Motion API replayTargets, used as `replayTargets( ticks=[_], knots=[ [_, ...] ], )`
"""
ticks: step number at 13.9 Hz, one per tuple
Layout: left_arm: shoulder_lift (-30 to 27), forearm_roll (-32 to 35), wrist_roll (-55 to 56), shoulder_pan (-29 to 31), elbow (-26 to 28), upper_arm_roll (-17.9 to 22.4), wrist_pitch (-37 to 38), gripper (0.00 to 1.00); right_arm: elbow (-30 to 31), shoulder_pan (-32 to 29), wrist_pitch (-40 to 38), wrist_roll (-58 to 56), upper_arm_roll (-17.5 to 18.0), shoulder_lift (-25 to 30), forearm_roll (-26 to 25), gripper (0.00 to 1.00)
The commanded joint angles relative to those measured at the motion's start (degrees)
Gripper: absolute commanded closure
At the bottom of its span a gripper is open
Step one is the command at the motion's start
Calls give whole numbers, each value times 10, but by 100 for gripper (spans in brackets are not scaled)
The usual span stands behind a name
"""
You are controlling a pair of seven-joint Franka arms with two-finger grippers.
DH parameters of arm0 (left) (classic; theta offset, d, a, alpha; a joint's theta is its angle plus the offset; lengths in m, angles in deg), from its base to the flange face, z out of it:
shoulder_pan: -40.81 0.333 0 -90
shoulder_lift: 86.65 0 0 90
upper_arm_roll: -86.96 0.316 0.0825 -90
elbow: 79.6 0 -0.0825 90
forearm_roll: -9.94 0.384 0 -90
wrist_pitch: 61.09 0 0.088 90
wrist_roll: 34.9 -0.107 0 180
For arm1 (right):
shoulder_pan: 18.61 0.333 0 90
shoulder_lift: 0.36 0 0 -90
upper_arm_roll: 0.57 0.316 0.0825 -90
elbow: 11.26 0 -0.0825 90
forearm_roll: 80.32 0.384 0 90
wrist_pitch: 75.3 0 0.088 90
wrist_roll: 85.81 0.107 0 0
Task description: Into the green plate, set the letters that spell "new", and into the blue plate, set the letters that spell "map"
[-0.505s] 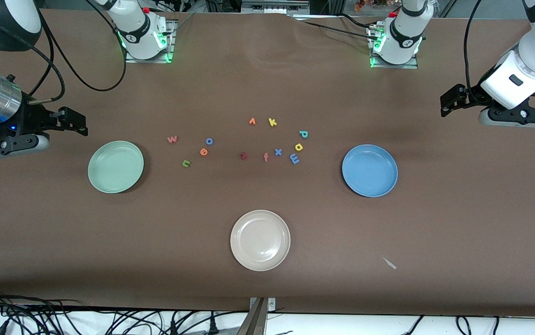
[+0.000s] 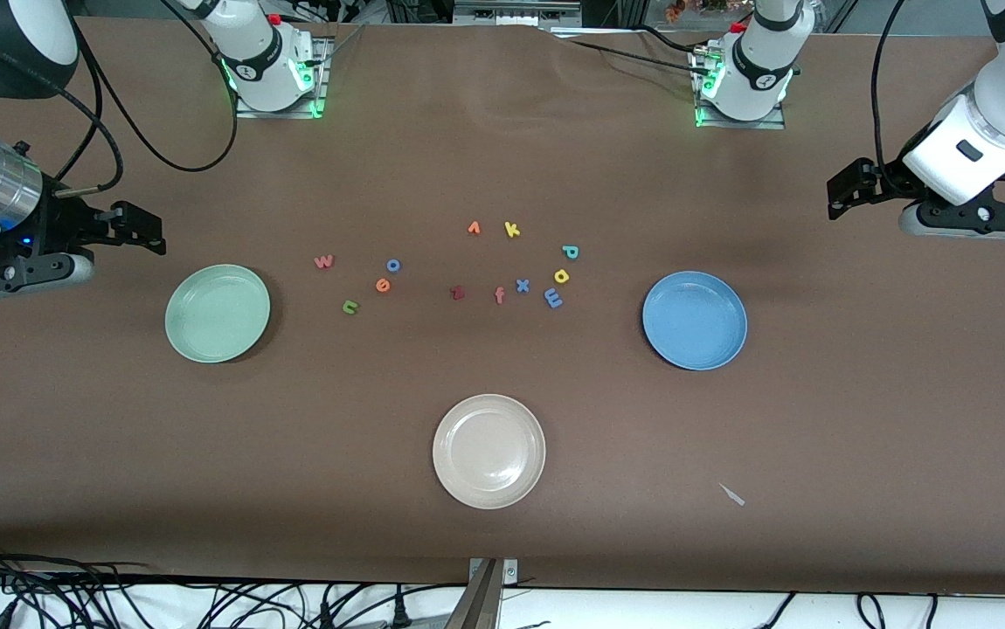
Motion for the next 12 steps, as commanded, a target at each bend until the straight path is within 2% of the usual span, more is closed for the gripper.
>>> replayTargets(
  ticks=[1, 12],
  knots=[
    [8, 14, -9, -2, -18, 2, 10, 0, -17, -2, -15, -9, -1, -6, 8, 0],
    [8, 14, -9, -3, -18, 1, 10, 0, -18, 1, -13, -5, -1, -11, 7, 0]
  ],
)
